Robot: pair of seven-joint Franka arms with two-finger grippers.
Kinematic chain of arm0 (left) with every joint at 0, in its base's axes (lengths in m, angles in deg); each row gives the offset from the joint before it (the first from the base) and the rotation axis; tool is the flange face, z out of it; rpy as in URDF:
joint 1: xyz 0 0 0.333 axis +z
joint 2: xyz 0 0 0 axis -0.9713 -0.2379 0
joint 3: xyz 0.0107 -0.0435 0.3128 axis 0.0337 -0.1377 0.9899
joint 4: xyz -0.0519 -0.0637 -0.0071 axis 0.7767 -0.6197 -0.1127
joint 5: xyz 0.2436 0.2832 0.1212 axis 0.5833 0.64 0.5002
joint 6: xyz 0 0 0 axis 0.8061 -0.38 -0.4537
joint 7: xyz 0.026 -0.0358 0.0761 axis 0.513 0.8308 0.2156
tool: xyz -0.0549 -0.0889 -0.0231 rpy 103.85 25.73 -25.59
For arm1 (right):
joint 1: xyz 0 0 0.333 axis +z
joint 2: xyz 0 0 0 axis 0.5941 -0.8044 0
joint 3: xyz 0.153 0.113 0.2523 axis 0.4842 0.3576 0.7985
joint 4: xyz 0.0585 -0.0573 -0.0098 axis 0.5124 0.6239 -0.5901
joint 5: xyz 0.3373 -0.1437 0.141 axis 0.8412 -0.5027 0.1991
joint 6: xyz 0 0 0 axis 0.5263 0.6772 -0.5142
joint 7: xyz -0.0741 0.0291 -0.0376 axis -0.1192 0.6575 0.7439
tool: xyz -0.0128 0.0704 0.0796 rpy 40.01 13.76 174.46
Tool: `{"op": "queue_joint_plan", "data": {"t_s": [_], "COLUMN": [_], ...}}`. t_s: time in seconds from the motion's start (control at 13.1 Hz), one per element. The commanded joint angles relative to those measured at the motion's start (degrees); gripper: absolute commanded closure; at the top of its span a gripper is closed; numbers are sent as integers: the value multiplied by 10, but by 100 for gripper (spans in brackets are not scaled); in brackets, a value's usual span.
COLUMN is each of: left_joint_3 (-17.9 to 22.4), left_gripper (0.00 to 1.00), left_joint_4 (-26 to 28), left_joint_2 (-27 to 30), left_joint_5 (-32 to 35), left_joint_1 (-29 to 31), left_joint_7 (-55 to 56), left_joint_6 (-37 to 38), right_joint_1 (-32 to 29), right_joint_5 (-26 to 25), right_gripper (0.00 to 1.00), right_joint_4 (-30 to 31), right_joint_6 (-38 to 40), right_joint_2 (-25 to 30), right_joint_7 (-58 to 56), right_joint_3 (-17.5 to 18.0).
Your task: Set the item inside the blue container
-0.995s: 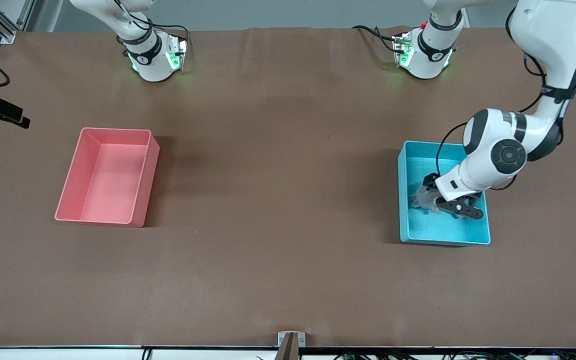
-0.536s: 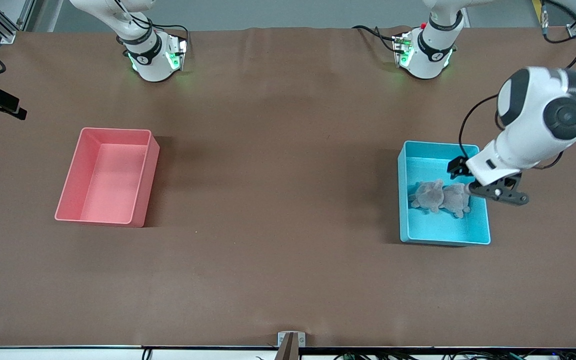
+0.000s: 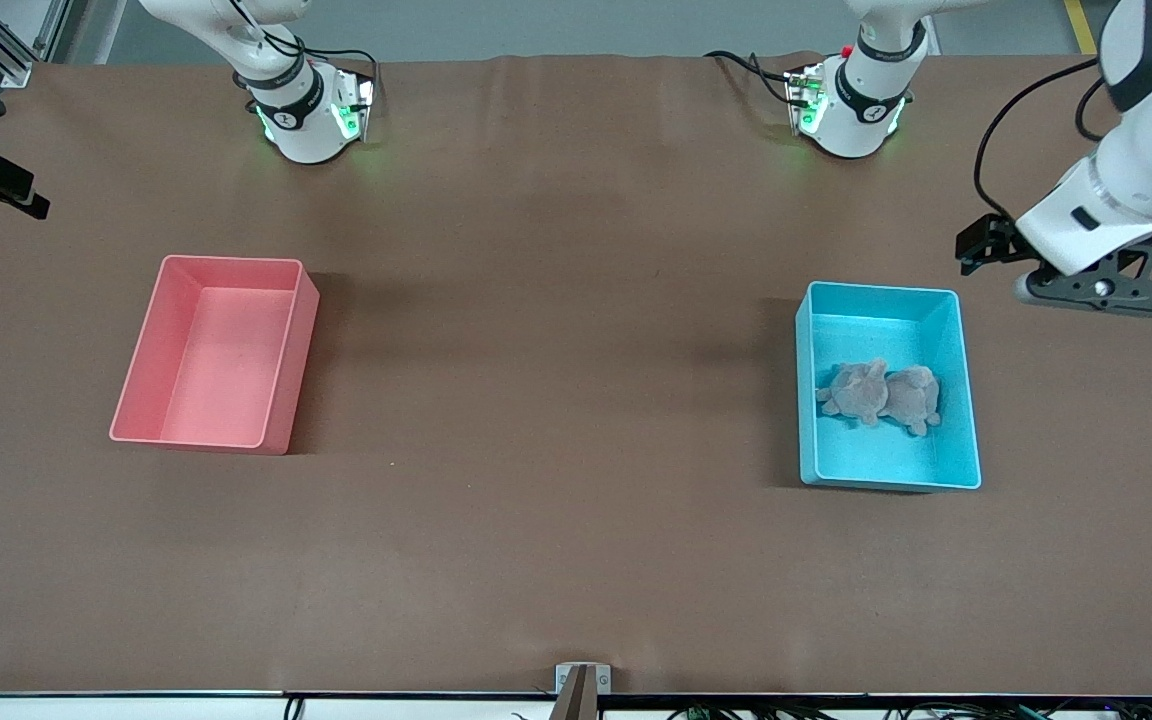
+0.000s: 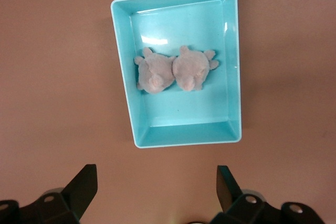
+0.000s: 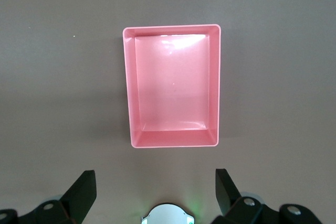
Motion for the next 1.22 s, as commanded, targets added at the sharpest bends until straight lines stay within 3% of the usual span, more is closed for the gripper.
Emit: {"op": "queue_joint_plan", "data": {"t_s": [0.0, 0.31, 0.46, 1.15], "left_joint_3": [6, 36, 44, 41], "left_gripper": [0, 0, 0, 0], "left_joint_4": [-28, -72, -88, -89], "left_joint_2": [21, 22, 20, -6], "left_joint_5": [-27, -43, -67, -58], "left_joint_1": [6, 8, 40, 50], "left_joint_7": [1, 3, -5, -13], "left_joint_6": [50, 62, 62, 33], "right_joint_1": [3, -1, -1, 2], "right_joint_5": [-8, -3, -4, 16], "right_gripper": [0, 0, 0, 0], "right_joint_4": [-10, -17, -24, -24], "right_joint_6": [18, 30, 30, 21], "right_joint_2": [11, 11, 11, 11], "right_joint_7": [0, -2, -4, -17], "right_joint_3": [9, 7, 7, 9]}}
